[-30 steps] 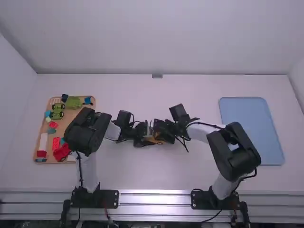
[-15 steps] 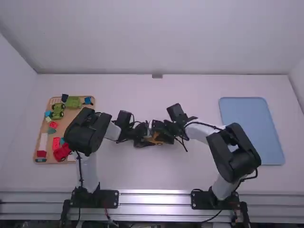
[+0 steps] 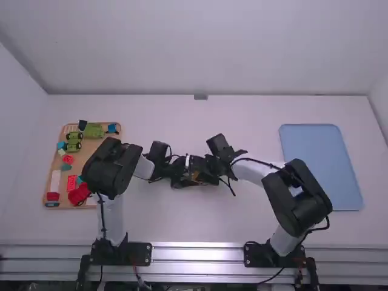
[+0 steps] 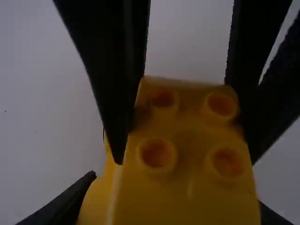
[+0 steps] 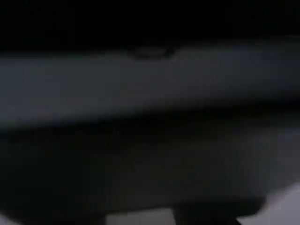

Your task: Assemble lego blocks to make yellow taxi

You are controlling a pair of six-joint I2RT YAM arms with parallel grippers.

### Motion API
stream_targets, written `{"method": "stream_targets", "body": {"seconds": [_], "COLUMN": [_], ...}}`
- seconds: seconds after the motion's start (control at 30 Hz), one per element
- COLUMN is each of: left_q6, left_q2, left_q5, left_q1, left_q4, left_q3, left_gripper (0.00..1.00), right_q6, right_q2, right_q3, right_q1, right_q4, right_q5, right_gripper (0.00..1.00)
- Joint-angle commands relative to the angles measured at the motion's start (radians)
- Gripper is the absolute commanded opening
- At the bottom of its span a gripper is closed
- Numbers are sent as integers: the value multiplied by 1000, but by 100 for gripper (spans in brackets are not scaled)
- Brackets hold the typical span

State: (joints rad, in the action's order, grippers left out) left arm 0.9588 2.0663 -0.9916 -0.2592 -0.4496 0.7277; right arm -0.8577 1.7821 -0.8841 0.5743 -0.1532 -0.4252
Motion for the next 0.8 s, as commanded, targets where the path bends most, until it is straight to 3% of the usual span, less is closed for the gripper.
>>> {"method": "stream_targets", "body": {"seconds": [0.0,0.4,0.77], "left_q6": [-54,-45,-49], "left_q2": [29,29,29], "left_q5": [117,117,117], "left_q1": [-3,0,-4], "left_q4": [37,76,88], "left_q3": [-6,4,2], "left_gripper": [20,20,20], "right_q6": [44,-141,-108], "right_q2": [42,41,43], "right_q3": [40,8,16], "right_q1": [6,-142,-147], "right_q4": [-22,-2,14], "right_q5": [47,-338,-327], "right_gripper": [0,0,0]}}
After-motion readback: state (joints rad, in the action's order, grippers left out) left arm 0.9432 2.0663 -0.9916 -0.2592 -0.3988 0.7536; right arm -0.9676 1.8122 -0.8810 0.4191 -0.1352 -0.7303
